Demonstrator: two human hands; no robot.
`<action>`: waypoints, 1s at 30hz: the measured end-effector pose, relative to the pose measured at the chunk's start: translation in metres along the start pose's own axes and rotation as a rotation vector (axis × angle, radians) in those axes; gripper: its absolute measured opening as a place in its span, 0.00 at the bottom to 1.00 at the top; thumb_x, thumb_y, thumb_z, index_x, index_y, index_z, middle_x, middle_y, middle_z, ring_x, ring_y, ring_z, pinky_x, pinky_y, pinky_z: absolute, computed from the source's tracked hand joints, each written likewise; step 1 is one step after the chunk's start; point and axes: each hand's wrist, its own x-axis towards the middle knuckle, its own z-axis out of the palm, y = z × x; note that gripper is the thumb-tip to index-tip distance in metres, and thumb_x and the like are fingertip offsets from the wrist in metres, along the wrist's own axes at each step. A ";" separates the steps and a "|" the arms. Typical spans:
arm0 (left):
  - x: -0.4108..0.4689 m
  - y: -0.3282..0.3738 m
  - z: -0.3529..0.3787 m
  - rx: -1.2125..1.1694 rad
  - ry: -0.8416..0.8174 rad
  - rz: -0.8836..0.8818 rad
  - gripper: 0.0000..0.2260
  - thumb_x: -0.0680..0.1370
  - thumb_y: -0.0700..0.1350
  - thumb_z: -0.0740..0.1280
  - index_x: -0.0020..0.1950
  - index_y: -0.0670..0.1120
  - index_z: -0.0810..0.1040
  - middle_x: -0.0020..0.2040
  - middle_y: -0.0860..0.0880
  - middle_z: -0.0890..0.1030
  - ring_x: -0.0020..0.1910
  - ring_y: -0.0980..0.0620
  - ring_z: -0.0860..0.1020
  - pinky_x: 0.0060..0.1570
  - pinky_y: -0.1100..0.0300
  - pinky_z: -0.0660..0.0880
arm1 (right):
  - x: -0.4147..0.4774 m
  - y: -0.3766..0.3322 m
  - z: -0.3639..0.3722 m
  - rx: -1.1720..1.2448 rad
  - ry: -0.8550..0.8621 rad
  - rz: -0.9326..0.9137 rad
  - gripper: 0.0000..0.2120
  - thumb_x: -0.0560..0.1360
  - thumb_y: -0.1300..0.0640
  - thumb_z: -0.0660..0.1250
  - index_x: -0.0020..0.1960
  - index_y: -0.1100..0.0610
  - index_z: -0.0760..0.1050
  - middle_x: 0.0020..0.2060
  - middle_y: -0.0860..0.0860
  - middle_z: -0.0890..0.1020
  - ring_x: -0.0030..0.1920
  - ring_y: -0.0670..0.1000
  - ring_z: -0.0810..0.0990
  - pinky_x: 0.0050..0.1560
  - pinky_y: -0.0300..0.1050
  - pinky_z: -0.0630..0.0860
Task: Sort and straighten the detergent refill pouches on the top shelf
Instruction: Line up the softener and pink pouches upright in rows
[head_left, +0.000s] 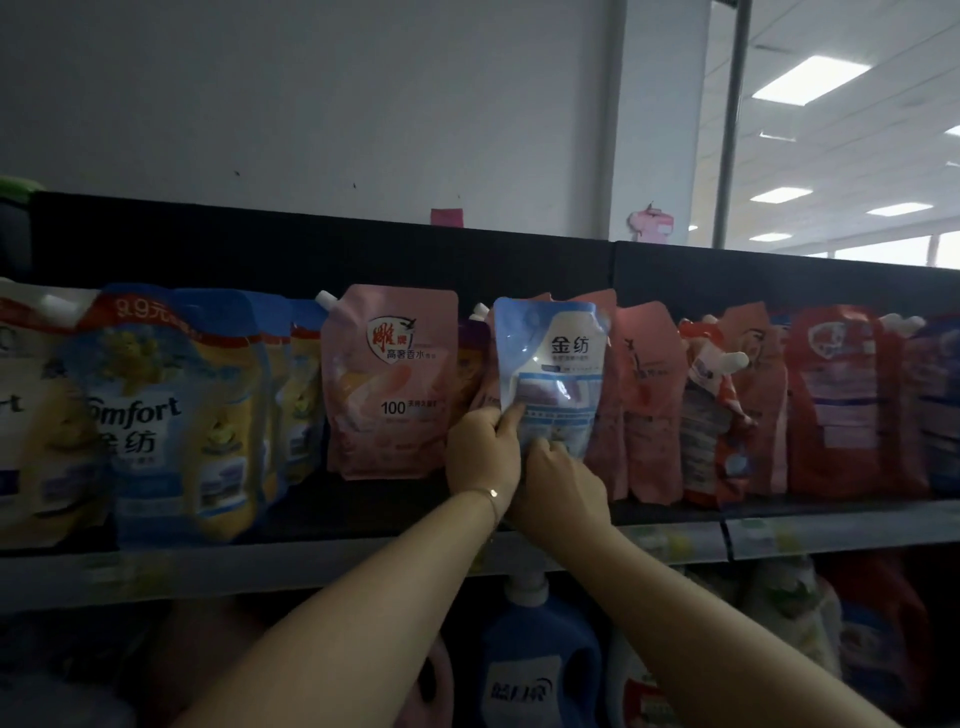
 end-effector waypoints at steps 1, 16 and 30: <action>-0.002 0.003 -0.002 0.013 0.010 0.019 0.19 0.79 0.51 0.65 0.31 0.43 0.76 0.33 0.44 0.80 0.34 0.48 0.77 0.38 0.55 0.74 | 0.000 -0.005 0.002 0.003 0.021 0.023 0.20 0.75 0.47 0.66 0.60 0.58 0.67 0.58 0.54 0.75 0.57 0.55 0.77 0.49 0.48 0.74; -0.005 0.029 -0.103 0.306 0.234 0.320 0.21 0.80 0.51 0.63 0.28 0.48 0.69 0.26 0.52 0.73 0.26 0.58 0.71 0.28 0.64 0.66 | -0.001 -0.085 -0.006 0.265 0.123 -0.503 0.15 0.77 0.61 0.63 0.62 0.65 0.73 0.49 0.60 0.80 0.47 0.61 0.78 0.41 0.43 0.64; -0.008 -0.035 -0.171 -0.332 -0.061 -0.425 0.28 0.80 0.63 0.48 0.73 0.49 0.68 0.68 0.46 0.74 0.66 0.44 0.72 0.68 0.48 0.69 | 0.000 -0.108 -0.003 0.689 0.410 -0.469 0.21 0.76 0.68 0.64 0.34 0.50 0.59 0.30 0.42 0.64 0.31 0.38 0.68 0.31 0.28 0.62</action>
